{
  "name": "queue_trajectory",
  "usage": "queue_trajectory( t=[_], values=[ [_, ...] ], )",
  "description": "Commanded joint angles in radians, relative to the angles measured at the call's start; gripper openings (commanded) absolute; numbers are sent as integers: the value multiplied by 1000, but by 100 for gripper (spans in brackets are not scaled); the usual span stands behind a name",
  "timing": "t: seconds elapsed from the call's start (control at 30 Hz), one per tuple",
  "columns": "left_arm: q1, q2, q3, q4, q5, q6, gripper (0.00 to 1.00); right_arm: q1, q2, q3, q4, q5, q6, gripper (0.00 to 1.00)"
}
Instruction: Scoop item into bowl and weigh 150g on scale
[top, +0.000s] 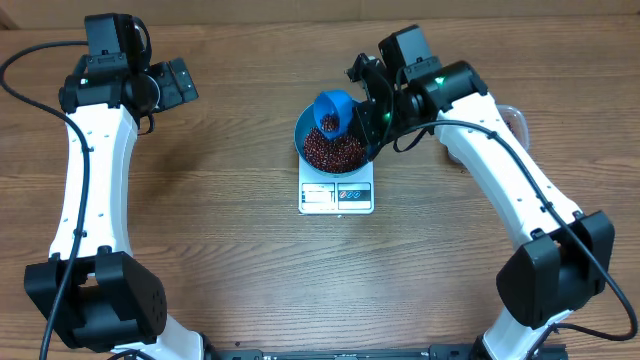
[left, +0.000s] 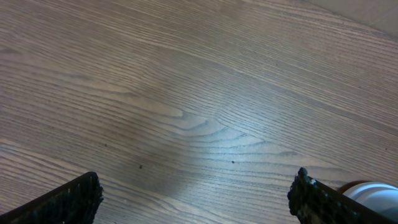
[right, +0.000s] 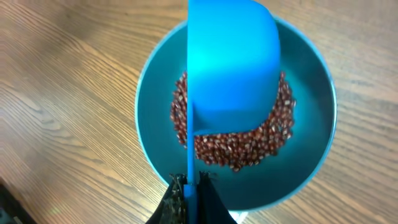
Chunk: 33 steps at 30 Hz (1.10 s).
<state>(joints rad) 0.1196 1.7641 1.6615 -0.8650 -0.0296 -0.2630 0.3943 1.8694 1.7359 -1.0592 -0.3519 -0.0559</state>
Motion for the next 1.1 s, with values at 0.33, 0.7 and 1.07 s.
queue_trajectory(
  t=[0.33, 0.7, 1.07],
  values=[
    [-8, 9, 7, 2, 4, -3, 100, -4, -22, 40, 3, -16, -1, 4],
    [-8, 9, 7, 2, 4, -3, 100, -4, -40, 47, -38, 48, -120, 4],
    [-8, 9, 7, 2, 4, -3, 100, -3, -63, 57, -75, 83, -219, 4]
  ],
)
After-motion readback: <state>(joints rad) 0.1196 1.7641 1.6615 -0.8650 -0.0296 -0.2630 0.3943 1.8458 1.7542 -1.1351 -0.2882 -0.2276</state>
